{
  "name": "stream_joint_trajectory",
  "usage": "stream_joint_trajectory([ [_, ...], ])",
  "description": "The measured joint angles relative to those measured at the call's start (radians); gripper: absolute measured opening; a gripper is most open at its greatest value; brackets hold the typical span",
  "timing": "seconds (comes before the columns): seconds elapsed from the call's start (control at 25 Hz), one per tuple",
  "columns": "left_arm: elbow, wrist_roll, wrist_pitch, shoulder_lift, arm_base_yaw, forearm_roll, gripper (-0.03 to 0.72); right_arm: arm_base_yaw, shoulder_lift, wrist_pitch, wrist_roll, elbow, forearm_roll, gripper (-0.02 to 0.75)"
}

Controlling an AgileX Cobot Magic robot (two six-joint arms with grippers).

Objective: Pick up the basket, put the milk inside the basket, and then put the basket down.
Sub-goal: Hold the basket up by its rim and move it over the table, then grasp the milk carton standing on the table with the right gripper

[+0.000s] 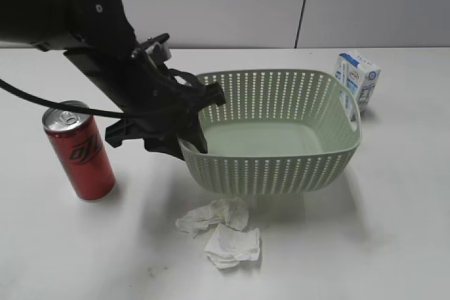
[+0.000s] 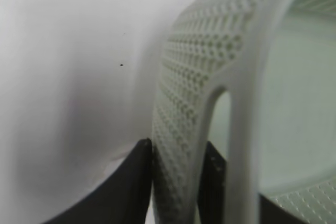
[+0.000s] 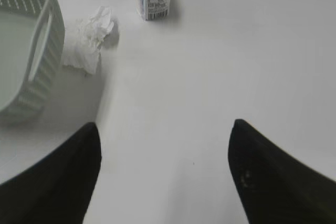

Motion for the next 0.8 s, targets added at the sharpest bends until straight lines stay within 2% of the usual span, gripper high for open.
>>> stream_joint_trajectory([
  [0.12,0.001,0.000,-0.012,0.012,-0.015,0.008,0.216,0.000,0.208,-0.034,-0.069,-0.125,0.007,0.573],
  [0.36,0.001,0.000,-0.040,0.012,-0.017,0.012,0.216,0.000,0.599,-0.025,-0.209,-0.415,0.111,0.573],
  [0.56,0.001,0.000,-0.044,0.012,-0.017,0.012,0.216,0.000,0.879,0.081,-0.236,-0.690,0.130,0.573],
  [0.8,0.001,-0.001,-0.046,0.012,-0.017,0.017,0.216,0.000,1.100,0.124,-0.260,-0.875,0.133,0.572],
])
